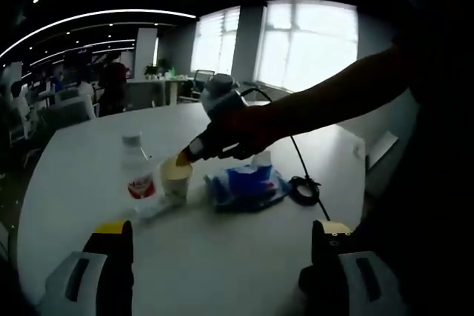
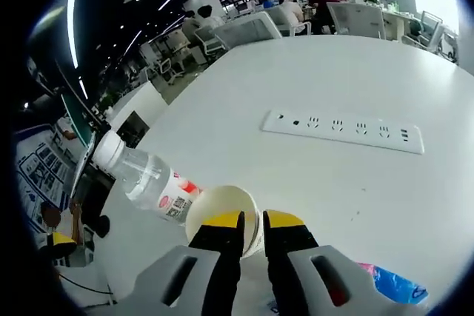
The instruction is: Arrange the tabletop items into an orderly group along one side of the table until the central work area is clear of visible clutter.
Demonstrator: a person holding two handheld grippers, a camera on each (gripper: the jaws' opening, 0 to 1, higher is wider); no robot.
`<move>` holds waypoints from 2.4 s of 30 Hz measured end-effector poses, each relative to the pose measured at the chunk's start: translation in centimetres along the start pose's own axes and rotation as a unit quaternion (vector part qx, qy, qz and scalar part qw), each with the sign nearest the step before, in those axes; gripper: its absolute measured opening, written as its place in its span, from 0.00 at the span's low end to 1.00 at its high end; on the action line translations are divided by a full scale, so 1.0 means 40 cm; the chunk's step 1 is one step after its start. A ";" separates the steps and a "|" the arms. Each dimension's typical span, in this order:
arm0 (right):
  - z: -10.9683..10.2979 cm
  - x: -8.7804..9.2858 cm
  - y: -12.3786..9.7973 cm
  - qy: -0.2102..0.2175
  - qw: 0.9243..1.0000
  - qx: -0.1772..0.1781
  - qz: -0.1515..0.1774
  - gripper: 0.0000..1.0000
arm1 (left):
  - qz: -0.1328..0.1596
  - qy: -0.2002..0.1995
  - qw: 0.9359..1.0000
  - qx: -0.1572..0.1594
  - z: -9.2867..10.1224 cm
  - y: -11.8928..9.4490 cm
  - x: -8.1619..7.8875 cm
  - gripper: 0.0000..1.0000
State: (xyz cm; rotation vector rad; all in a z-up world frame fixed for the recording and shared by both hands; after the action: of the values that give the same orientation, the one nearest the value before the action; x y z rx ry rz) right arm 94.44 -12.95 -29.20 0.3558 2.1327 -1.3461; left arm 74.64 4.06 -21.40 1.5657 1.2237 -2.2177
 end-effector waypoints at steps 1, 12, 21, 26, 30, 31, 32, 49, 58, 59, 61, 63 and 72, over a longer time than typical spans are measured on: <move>-0.002 0.000 -0.001 0.001 1.000 -0.002 0.002 0.07 | 0.000 -0.001 1.000 -0.001 -0.002 0.000 0.001 0.99; -0.001 0.011 -0.005 0.009 1.000 -0.010 -0.007 0.08 | 0.001 -0.003 1.000 -0.003 0.003 -0.001 0.009 0.99; 0.000 0.014 -0.024 0.000 1.000 -0.017 -0.005 0.16 | 0.008 -0.007 1.000 -0.009 0.003 -0.003 0.005 0.99; 0.005 0.022 -0.062 -0.009 0.999 -0.033 0.012 0.26 | 0.006 -0.006 1.000 -0.010 0.005 0.005 0.003 0.99; 0.016 0.025 -0.099 -0.023 0.999 -0.032 0.026 0.38 | 0.012 -0.009 1.000 -0.011 0.007 0.015 -0.002 0.99; 0.015 0.028 -0.115 -0.026 0.999 -0.033 0.030 0.40 | 0.013 -0.010 1.000 -0.012 0.006 0.017 -0.004 0.99; 0.017 0.031 -0.129 -0.029 0.998 -0.032 0.034 0.42 | 0.015 -0.011 1.000 -0.013 0.007 0.020 -0.006 0.99; 0.081 0.138 -0.332 -0.073 0.994 0.003 0.081 0.71 | 0.012 -0.014 1.000 -0.017 0.009 0.067 -0.020 0.99; 0.147 0.202 -0.429 -0.059 0.992 0.039 0.103 0.79 | 0.014 -0.020 0.999 -0.029 0.015 0.082 -0.032 0.99; 0.153 0.215 -0.444 -0.055 0.992 0.046 0.105 0.80 | 0.015 -0.021 0.999 -0.027 0.016 0.085 -0.033 0.99; 0.175 0.226 -0.468 -0.042 0.991 0.057 0.114 0.81 | 0.014 -0.018 0.999 -0.026 0.018 0.090 -0.034 0.99; 0.186 0.246 -0.491 -0.036 0.990 0.065 0.116 0.81 | 0.009 -0.015 1.000 -0.025 0.018 0.095 -0.034 0.99; 0.237 0.324 -0.581 -0.034 0.985 0.117 0.118 0.89 | 0.004 -0.006 1.000 -0.010 0.025 0.119 -0.046 0.99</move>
State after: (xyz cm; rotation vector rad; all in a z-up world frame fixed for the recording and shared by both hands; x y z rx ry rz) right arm 75.47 -32.99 -23.06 0.6281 1.8157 -1.4478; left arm 77.36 -0.28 -22.22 1.5447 1.2303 -2.1984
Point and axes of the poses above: the point that each gripper's makers call its tool centre point, and the gripper's own axes: y roughly forward along the fingers, z roughly to its right, x roughly out of its underside, the point moved 7 cm from there along -y, roughly backward along the fingers, and after that the axes turned 2 degrees about -z, right-handed, at the moved point
